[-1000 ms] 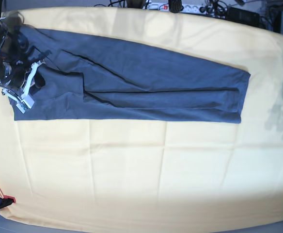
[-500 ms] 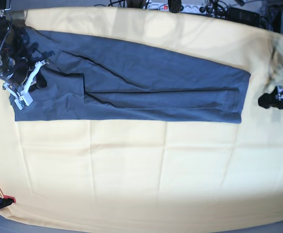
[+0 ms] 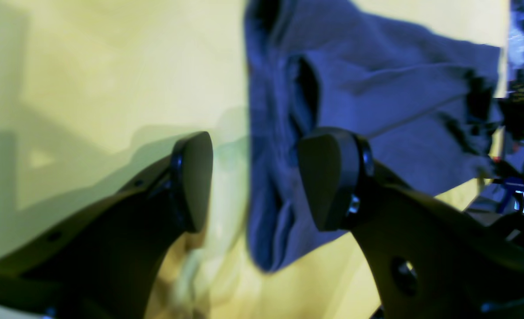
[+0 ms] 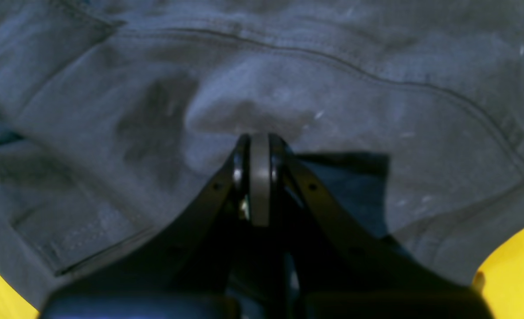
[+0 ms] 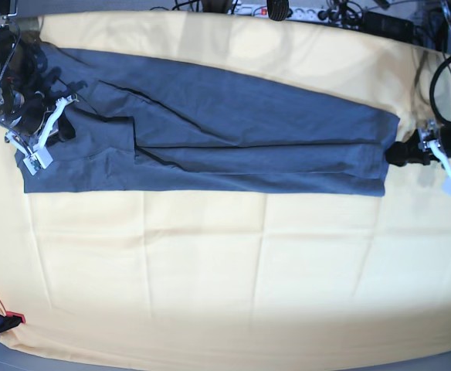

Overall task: Fold the T-shirt properly
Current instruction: 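Open the left gripper, move it to the shirt's hem end, then pinch the hem end with the left gripper, collar end with right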

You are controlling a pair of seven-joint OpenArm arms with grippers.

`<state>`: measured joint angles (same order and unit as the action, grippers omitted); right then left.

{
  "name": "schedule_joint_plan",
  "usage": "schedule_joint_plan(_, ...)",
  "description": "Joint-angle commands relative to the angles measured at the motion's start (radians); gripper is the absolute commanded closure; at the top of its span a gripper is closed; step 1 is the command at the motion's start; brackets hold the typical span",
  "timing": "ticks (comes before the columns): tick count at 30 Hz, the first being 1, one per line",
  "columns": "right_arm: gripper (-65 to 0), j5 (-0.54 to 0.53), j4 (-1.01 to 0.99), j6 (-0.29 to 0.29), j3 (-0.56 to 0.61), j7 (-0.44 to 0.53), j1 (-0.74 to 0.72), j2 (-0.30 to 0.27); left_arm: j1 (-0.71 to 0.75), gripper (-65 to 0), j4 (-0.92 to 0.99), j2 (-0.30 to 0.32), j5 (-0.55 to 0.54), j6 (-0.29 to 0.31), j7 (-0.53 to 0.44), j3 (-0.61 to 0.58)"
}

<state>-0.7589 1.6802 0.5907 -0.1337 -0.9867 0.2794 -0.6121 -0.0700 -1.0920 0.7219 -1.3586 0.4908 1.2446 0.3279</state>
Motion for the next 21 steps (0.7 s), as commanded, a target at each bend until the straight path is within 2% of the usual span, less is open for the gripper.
schedule_joint_plan(1,0.0,0.005,-0.001,0.010,0.008,-0.053,0.009,-0.004,-0.011,-37.3,-0.010,0.008,0.008,0.003,0.013,0.004)
schedule_joint_plan(7,0.0,0.005,-0.001,0.010,0.008,-0.053,0.009,-0.004,-0.010,-37.3,-0.010,-0.022,-0.011,0.003,0.024,-0.055)
schedule_joint_plan(11,0.0,0.005,-0.001,0.010,0.008,-0.053,0.009,-0.004,-0.011,-37.3,-0.010,-0.022,-0.077,0.039,0.054,-0.117)
schedule_joint_plan(15,0.0,0.005,-0.001,0.011,0.008,-0.053,0.009,-0.004,-0.023,-35.1,-0.010,-0.021,-0.090,0.055,0.038,-0.124)
schedule_joint_plan(17,0.0,0.005,-0.001,0.011,0.008,-0.053,0.009,-0.004,-0.040,-26.9,-0.010,-0.021,-0.073,0.055,0.026,-0.113)
schedule_joint_plan(20,0.0,0.005,-0.001,0.010,0.008,-0.053,0.009,-0.004,-0.071,-4.0,-0.010,-0.021,0.023,0.055,-0.021,-0.094)
schedule_joint_plan(21,0.0,0.005,-0.001,0.010,0.008,-0.053,0.009,-0.004,-0.079,0.0,-0.010,-0.021,0.055,0.051,-0.039,-0.088)
